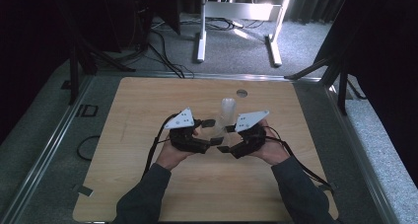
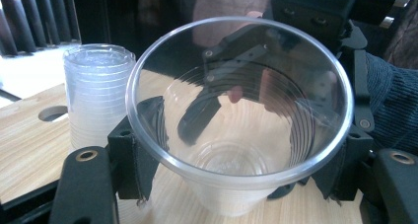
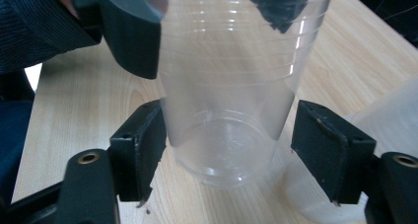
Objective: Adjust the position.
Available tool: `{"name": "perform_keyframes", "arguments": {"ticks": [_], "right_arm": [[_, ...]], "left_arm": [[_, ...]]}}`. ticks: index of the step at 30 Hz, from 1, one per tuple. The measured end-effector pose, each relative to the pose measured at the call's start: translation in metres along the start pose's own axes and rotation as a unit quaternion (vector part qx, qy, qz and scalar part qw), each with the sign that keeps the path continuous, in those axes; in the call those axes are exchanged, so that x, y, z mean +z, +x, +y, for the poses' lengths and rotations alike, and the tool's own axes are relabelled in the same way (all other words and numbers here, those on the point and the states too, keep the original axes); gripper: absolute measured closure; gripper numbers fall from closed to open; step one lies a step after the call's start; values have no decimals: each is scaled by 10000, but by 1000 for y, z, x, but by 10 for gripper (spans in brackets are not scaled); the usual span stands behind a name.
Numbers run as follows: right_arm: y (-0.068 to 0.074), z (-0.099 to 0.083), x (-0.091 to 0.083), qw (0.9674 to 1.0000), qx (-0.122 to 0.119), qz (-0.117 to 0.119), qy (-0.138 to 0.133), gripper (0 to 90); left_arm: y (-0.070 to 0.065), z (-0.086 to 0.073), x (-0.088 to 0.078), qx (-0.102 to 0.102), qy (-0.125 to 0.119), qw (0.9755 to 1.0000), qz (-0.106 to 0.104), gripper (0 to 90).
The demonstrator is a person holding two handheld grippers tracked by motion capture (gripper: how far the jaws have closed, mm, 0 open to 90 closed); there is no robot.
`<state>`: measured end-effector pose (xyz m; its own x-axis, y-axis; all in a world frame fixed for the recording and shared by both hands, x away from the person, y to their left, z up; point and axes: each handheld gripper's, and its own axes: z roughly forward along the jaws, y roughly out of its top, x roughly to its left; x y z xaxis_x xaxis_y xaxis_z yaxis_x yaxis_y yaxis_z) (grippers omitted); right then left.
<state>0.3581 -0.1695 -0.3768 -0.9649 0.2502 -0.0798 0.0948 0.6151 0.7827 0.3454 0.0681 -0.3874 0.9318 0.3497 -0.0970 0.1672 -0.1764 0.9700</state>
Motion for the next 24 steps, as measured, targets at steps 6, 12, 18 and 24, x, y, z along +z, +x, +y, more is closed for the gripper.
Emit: {"name": "perform_keyframes", "arguments": {"ticks": [6, 12, 18, 24], "right_arm": [[0, -1, 5, 9999, 49, 84, -44, 345], [0, 0, 4, 9998, 34, 122, -121, 407], [0, 0, 3, 9997, 56, 103, -235, 410], [-1, -1, 0, 9985, 183, 133, -502, 411]], "left_arm": [[-1, 1, 2, 33, -42, 10000, -17, 308], [-1, 2, 0, 6, -100, 9999, -25, 295], [-2, 2, 1, -43, -200, 9998, -32, 244], [0, 2, 0, -199, -455, 9987, -124, 212]]}}
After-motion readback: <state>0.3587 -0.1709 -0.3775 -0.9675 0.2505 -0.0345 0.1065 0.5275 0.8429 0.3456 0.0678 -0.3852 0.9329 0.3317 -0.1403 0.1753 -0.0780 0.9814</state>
